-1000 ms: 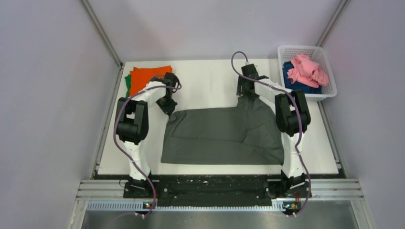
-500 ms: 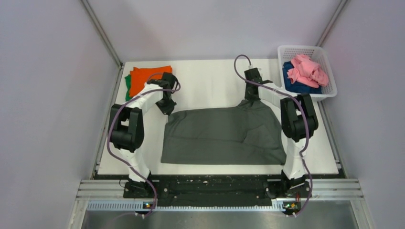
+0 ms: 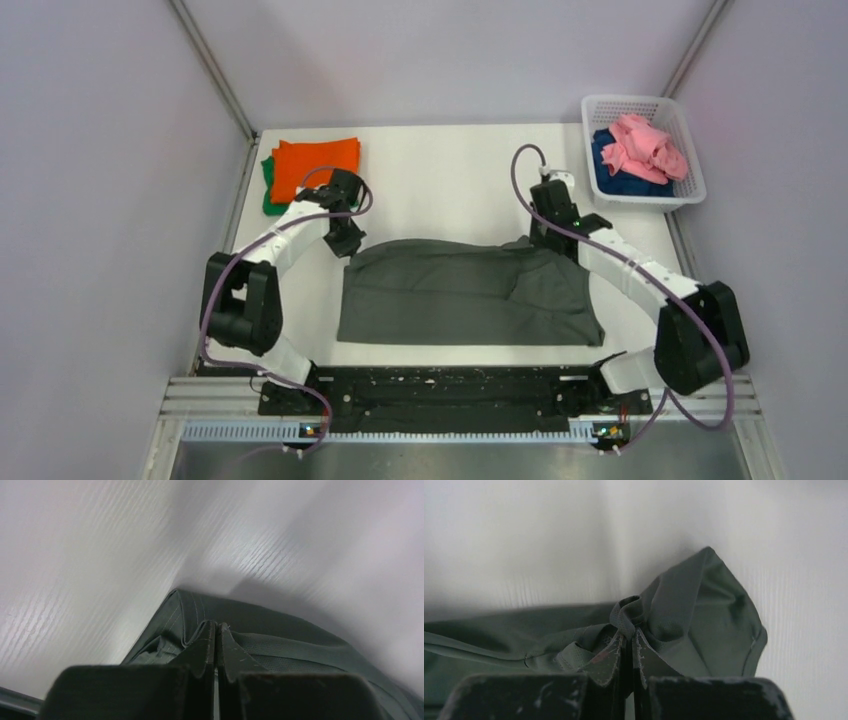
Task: Fold and stack the t-shirts
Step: Fold the other side of the tshirt into a rectangle
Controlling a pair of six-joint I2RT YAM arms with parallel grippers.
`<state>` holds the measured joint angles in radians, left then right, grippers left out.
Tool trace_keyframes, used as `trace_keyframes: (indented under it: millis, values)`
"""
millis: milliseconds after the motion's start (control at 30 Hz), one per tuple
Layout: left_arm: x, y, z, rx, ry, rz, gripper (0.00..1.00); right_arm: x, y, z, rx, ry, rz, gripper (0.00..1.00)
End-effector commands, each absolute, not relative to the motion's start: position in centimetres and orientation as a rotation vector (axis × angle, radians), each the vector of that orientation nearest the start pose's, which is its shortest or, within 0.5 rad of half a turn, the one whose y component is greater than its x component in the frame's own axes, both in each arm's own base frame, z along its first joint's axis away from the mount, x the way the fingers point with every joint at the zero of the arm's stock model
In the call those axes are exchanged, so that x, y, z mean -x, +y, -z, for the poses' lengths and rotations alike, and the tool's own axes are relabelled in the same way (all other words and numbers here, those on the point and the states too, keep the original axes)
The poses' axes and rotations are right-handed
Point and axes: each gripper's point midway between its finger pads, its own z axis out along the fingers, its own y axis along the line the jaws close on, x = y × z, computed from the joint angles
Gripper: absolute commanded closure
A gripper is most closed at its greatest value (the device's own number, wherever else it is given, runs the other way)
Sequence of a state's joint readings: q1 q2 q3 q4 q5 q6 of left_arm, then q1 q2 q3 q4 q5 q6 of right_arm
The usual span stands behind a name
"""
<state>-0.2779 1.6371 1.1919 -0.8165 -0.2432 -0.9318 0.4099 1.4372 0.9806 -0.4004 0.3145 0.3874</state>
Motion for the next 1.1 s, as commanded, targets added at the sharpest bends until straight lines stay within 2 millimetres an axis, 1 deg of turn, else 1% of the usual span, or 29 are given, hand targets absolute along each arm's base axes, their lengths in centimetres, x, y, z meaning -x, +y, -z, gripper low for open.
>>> trace_keyframes:
  millis: [0, 67, 100, 167, 267, 333, 367, 400, 433, 467, 500, 533, 567, 600, 667, 733, 800, 867, 900, 933, 967, 1033, 1067]
  values:
    - [-31.8, -8.6, -9.1, 0.876, 2.56, 0.042, 1.0, -30.1, 9.4, -11.1, -0.172, 2.394, 0.043, 0.97]
    - [-31.4, -8.5, -9.0, 0.849, 2.566, 0.048, 1.0, -28.0, 8.8, -10.6, -0.192, 2.421, 0.038, 0.97]
    - [-31.1, -8.4, -8.9, 0.838, 2.572, 0.044, 1.0, -26.9, 8.5, -10.0, -0.198, 2.444, 0.034, 0.96]
    - [-30.7, -8.2, -8.7, 0.813, 2.581, 0.032, 1.0, -25.2, 8.9, -9.0, -0.195, 2.484, -0.015, 0.95]
    - [-29.8, -7.7, -8.2, 0.791, 2.599, 0.002, 1.0, -22.7, 9.7, -7.2, -0.187, 2.551, -0.07, 0.9]
    - [-29.2, -7.6, -7.9, 0.78, 2.615, -0.009, 1.0, -20.5, 10.0, -5.9, -0.208, 2.615, -0.074, 0.82]
    - [-28.9, -7.5, -7.9, 0.777, 2.623, -0.014, 0.98, -19.2, 10.2, -5.4, -0.213, 2.648, -0.081, 0.75]
    - [-28.4, -7.4, -7.9, 0.782, 2.632, -0.022, 0.93, -17.9, 10.5, -4.9, -0.215, 2.684, -0.1, 0.66]
    - [-27.8, -7.3, -7.7, 0.786, 2.646, -0.033, 0.83, -16.3, 10.8, -4.5, -0.206, 2.728, -0.118, 0.56]
    - [-27.1, -7.1, -7.6, 0.788, 2.66, -0.048, 0.68, -15.3, 11.2, -4.4, -0.217, 2.752, -0.161, 0.41]
    - [-26.3, -6.9, -7.4, 0.795, 2.671, -0.064, 0.53, -14.2, 11.4, -4.4, -0.218, 2.783, -0.198, 0.33]
    - [-25.7, -6.6, -7.4, 0.805, 2.677, -0.079, 0.42, -13.6, 11.7, -4.7, -0.218, 2.795, -0.236, 0.26]
    - [-25.0, -6.2, -7.6, 0.82, 2.679, -0.1, 0.34, -13.5, 11.9, -5.2, -0.21, 2.788, -0.27, 0.08]
    - [-24.7, -6.0, -7.8, 0.828, 2.673, -0.115, 0.28, -13.7, 12.1, -5.9, -0.192, 2.767, -0.298, 0.02]
    - [-24.2, -5.6, -8.8, 0.839, 2.662, -0.125, 0.18, -15.0, 12.4, -7.8, -0.146, 2.691, -0.316, 0.01]
    - [-24.7, -6.0, -9.9, 0.832, 2.641, -0.083, 0.15, -16.9, 12.7, -9.8, -0.088, 2.605, -0.312, 0.01]
    - [-25.5, -7.0, -11.1, 0.813, 2.619, 0.003, 0.14, -19.0, 13.4, -11.8, -0.054, 2.522, -0.32, 0.01]
    - [-26.6, -8.6, -12.0, 0.764, 2.606, 0.112, 0.14, -21.2, 14.3, -13.9, -0.036, 2.436, -0.338, 0.01]
    - [-27.1, -9.5, -12.4, 0.732, 2.601, 0.163, 0.14, -22.2, 14.7, -14.4, -0.028, 2.407, -0.333, 0.01]
    - [-27.6, -10.3, -12.7, 0.697, 2.591, 0.205, 0.13, -23.1, 15.0, -14.8, -0.021, 2.378, -0.331, 0.01]
    - [-28.1, -11.1, -12.8, 0.667, 2.583, 0.235, 0.13, -23.8, 15.2, -14.8, -0.027, 2.361, -0.325, 0.01]
    - [-29.3, -13.1, -13.0, 0.604, 2.572, 0.318, 0.12, -24.7, 15.5, -13.8, -0.034, 2.375, -0.339, 0.01]
    - [-30.0, -14.2, -12.9, 0.575, 2.572, 0.359, 0.12, -24.7, 15.8, -12.9, -0.029, 2.41, -0.358, 0.01]
